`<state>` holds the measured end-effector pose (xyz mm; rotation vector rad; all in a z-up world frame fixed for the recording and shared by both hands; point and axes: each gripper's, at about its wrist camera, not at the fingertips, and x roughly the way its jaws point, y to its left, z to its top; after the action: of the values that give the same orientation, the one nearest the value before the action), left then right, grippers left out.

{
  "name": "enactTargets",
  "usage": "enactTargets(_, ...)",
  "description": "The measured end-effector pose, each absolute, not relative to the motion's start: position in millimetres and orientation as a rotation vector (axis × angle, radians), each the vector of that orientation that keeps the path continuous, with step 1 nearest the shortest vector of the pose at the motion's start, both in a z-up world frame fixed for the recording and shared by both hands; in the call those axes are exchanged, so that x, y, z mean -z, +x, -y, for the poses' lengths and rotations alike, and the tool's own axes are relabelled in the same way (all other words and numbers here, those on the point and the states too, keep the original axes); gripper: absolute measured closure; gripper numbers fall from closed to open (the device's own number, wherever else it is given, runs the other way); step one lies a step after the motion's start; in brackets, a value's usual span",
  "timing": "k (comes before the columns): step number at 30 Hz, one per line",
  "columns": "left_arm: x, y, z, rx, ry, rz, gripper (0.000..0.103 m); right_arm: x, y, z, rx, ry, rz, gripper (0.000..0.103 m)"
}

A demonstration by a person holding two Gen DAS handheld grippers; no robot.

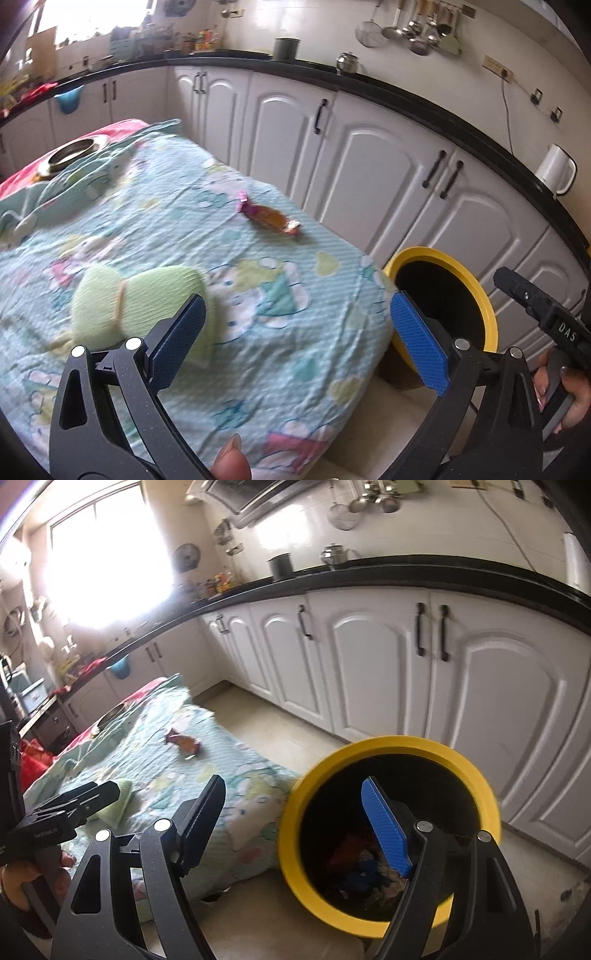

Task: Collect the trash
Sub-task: 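Move both grippers back to the sponge and snack packet on the bed, then grasp the green mesh sponge with the left gripper while the right grasps the pink snack packet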

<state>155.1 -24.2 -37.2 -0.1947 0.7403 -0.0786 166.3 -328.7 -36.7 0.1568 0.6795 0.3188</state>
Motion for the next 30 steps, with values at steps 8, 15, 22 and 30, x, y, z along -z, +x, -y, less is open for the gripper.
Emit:
enactTargets(8,52,143,-23,-0.001,-0.313,-0.784,0.011,28,180,283,-0.414,0.103,-0.670,0.029)
enactTargets(15,67,136,-58,-0.041,-0.506,-0.814,0.011,22,204,243,-0.484,0.060,-0.673,0.029)
enactTargets(22,87,135,-79,-0.049,-0.664,-0.843,0.011,37,246,194,-0.548,-0.050,-0.710,0.029)
enactTargets(30,96,150,-98,-0.089,-0.778,-0.814,0.011,70,290,150,-0.586,-0.118,-0.810,0.043)
